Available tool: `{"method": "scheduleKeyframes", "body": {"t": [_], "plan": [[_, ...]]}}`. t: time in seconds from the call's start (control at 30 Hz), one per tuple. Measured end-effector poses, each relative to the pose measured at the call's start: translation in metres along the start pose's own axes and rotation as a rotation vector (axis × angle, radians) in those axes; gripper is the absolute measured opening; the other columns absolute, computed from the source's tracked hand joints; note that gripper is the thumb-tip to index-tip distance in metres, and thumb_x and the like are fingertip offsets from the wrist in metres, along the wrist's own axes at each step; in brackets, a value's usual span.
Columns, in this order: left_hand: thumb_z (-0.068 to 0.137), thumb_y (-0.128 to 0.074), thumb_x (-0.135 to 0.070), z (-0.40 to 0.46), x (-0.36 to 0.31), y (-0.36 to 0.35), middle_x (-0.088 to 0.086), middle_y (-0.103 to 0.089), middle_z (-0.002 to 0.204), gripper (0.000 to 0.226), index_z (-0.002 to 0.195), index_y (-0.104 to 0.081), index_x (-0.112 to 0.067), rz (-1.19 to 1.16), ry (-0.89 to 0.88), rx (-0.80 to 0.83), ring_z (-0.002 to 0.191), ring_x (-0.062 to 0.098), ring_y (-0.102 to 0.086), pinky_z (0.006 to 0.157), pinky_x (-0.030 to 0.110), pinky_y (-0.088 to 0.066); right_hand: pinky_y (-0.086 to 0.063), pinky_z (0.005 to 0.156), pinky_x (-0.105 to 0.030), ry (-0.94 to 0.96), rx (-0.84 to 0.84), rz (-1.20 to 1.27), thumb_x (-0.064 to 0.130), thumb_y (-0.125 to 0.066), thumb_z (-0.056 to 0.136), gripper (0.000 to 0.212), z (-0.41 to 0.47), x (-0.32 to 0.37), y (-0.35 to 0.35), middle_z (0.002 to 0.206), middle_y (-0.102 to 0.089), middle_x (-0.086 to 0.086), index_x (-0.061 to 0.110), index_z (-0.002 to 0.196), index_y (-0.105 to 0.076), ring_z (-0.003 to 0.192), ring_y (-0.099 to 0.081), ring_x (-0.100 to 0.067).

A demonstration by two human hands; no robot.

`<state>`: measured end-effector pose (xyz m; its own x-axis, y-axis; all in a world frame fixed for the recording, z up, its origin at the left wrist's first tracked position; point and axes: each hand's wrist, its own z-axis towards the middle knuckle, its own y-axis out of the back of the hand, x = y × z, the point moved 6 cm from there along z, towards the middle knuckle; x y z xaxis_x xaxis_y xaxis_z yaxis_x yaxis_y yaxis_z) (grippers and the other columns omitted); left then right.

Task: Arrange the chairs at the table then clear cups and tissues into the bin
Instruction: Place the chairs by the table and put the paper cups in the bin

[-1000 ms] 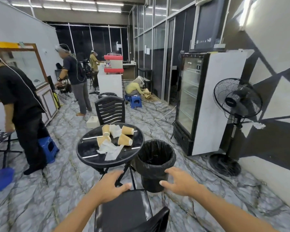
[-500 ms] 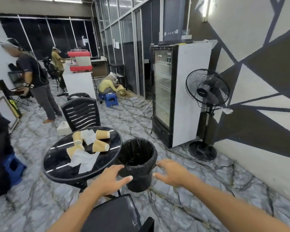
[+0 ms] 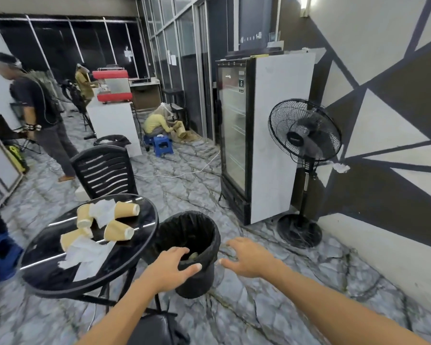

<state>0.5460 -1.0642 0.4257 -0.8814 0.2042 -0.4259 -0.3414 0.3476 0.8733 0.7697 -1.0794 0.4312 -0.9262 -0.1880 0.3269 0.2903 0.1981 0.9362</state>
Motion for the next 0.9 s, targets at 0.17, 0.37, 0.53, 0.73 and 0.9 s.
{"method": "scheduleKeyframes", "body": {"t": [0.17, 0.37, 0.53, 0.73, 0.9], "plan": [[0.058, -0.030, -0.098, 0.046, -0.034, -0.002, -0.003, -0.040, 0.155, 0.118, 0.150, -0.038, -0.025, 0.000, 0.025, -0.015, 0.142, 0.020, -0.037, 0.113, 0.039, -0.039, -0.047, 0.093, -0.043, 0.015, 0.035, -0.011, 0.066, -0.043, 0.089, 0.064, 0.026, -0.054, 0.018, 0.125, -0.055, -0.008, 0.014, 0.126, -0.051, 0.117, -0.051, -0.026], [0.056, -0.027, -0.101, 0.094, -0.056, 0.003, -0.003, -0.042, 0.154, 0.121, 0.149, -0.039, -0.024, 0.007, 0.037, -0.029, 0.142, 0.020, -0.038, 0.115, 0.041, -0.038, -0.047, 0.091, -0.041, 0.007, 0.030, -0.014, 0.066, -0.043, 0.089, 0.066, 0.066, -0.102, 0.034, 0.127, -0.055, -0.009, 0.013, 0.129, -0.051, 0.117, -0.052, -0.027], [0.055, -0.027, -0.101, 0.135, -0.060, 0.006, -0.005, -0.041, 0.154, 0.120, 0.149, -0.039, -0.027, 0.013, 0.042, -0.021, 0.142, 0.017, -0.036, 0.114, 0.040, -0.038, -0.043, 0.096, -0.040, 0.039, 0.029, -0.052, 0.063, -0.044, 0.092, 0.069, 0.105, -0.120, 0.044, 0.137, -0.051, -0.009, 0.012, 0.139, -0.045, 0.126, -0.047, -0.027], [0.053, -0.024, -0.102, 0.192, -0.044, 0.015, -0.006, -0.042, 0.154, 0.122, 0.149, -0.039, -0.027, -0.007, 0.060, -0.041, 0.141, 0.017, -0.037, 0.115, 0.041, -0.038, -0.045, 0.097, -0.042, 0.072, 0.049, -0.105, 0.068, -0.041, 0.088, 0.075, 0.177, -0.134, 0.058, 0.138, -0.050, -0.008, 0.013, 0.139, -0.044, 0.128, -0.046, -0.026], [0.058, -0.026, -0.099, 0.241, -0.020, 0.034, -0.007, -0.044, 0.152, 0.116, 0.148, -0.040, -0.028, -0.021, 0.107, -0.059, 0.140, 0.016, -0.039, 0.115, 0.039, -0.037, -0.045, 0.098, -0.044, 0.114, 0.080, -0.132, 0.073, -0.039, 0.085, 0.077, 0.254, -0.133, 0.071, 0.136, -0.052, -0.007, 0.015, 0.136, -0.045, 0.127, -0.046, -0.027]]}}
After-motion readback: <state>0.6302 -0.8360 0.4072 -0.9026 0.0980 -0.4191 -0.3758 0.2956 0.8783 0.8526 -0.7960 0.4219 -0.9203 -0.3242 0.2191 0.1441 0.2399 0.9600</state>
